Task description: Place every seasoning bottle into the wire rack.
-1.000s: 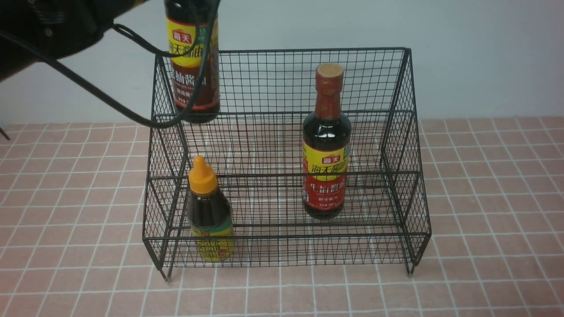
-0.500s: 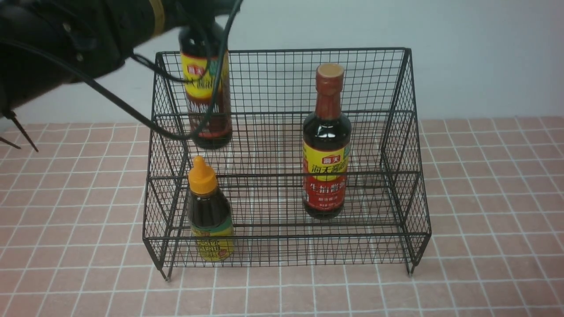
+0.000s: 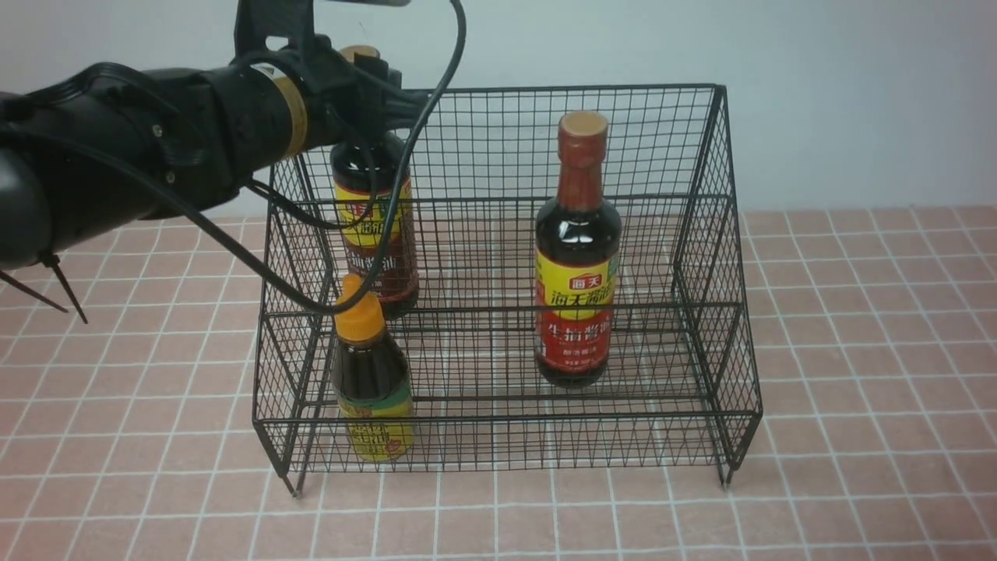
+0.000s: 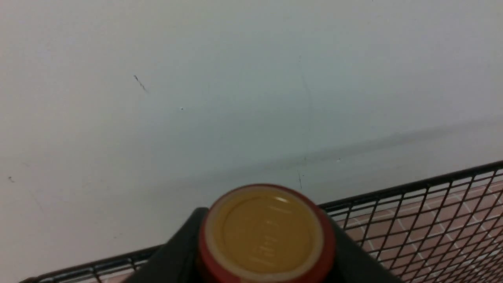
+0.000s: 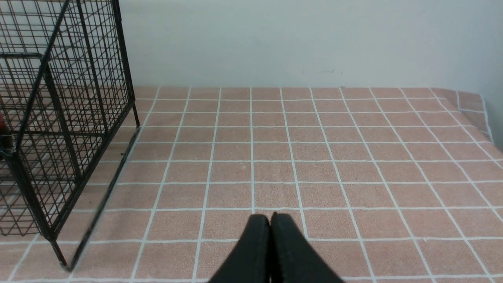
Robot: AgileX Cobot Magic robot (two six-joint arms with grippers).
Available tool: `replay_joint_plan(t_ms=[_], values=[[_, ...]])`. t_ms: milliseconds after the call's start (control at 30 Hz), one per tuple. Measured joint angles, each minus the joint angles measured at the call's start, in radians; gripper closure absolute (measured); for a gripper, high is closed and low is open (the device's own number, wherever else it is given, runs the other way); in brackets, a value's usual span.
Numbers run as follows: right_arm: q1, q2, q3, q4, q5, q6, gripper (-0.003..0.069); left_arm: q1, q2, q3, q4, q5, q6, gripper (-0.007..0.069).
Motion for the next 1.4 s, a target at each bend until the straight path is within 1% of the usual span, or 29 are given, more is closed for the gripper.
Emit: replay_joint_plan(t_ms=[233,267,300,333,433,467,500,533,600,700,767,833,867,900,933,1000,1033,1067,1100,1133,1167,1233,1400], values=[[0.000,0.000,0.000,0.000,0.000,0.000,0.0669,0.000,0.000,0.000,0.000,0.001,0.000,0.0356],[0.000,0.000,0.000,0.000,0.000,0.000,0.0669,0.000,-0.001,0.000,0.000,0.004,0.000,0.0347],[0.000,0.000,0.000,0.000,0.000,0.000,0.0669,0.000,-0.002,0.000,0.000,0.007,0.000,0.0332],[0.000,0.000,0.000,0.000,0.000,0.000,0.0669,0.000,-0.008,0.000,0.001,0.008,0.000,0.0300],[0.000,0.000,0.000,0.000,0.000,0.000,0.0669,0.000,-0.043,0.000,0.001,0.009,0.000,0.0172],[0.000,0.000,0.000,0.000,0.000,0.000,0.0669,0.000,-0.049,0.000,0.001,0.009,0.000,0.0164],[0.000,0.000,0.000,0.000,0.000,0.000,0.0669,0.000,-0.078,0.000,0.002,0.009,0.000,0.0114],[0.000,0.000,0.000,0.000,0.000,0.000,0.0669,0.000,-0.097,0.000,0.005,0.009,0.000,0.0093],[0.000,0.000,0.000,0.000,0.000,0.000,0.0669,0.000,-0.130,0.000,0.020,0.013,0.000,0.0076],[0.000,0.000,0.000,0.000,0.000,0.000,0.0669,0.000,-0.180,0.000,0.045,0.023,0.000,0.0069],[0.000,0.000,0.000,0.000,0.000,0.000,0.0669,0.000,-0.220,0.000,0.053,0.023,-0.004,0.0085],[0.000,0.000,0.000,0.000,0.000,0.000,0.0669,0.000,-0.287,0.000,0.055,0.023,-0.028,0.0158],[0.000,0.000,0.000,0.000,0.000,0.000,0.0669,0.000,-0.318,0.000,0.056,0.016,-0.036,0.0204],[0.000,0.000,0.000,0.000,0.000,0.000,0.0669,0.000,-0.365,0.000,0.056,0.003,-0.047,0.0284],[0.000,0.000,0.000,0.000,0.000,0.000,0.0669,0.000,-0.378,0.000,0.056,0.000,-0.049,0.0297],[0.000,0.000,0.000,0.000,0.000,0.000,0.0669,0.000,-0.439,0.000,0.070,-0.030,-0.067,0.0417],[0.000,0.000,0.000,0.000,0.000,0.000,0.0669,0.000,-0.484,0.000,0.092,-0.062,-0.080,0.0512],[0.000,0.000,0.000,0.000,0.000,0.000,0.0669,0.000,-0.509,-0.001,0.110,-0.090,-0.094,0.0561],[0.000,0.000,0.000,0.000,0.000,0.000,0.0669,0.000,-0.521,-0.001,0.120,-0.095,-0.098,0.0568],[0.000,0.000,0.000,0.000,0.000,0.000,0.0669,0.000,-0.571,-0.001,0.173,-0.156,-0.136,0.0612],[0.000,0.000,0.000,0.000,0.000,0.000,0.0669,0.000,-0.591,-0.001,0.205,-0.184,-0.153,0.0620],[0.000,0.000,0.000,0.000,0.000,0.000,0.0669,0.000,-0.635,-0.001,0.301,-0.252,-0.198,0.0630],[0.000,0.000,0.000,0.000,0.000,0.000,0.0669,0.000,-0.711,-0.001,0.393,-0.399,-0.284,0.0631]])
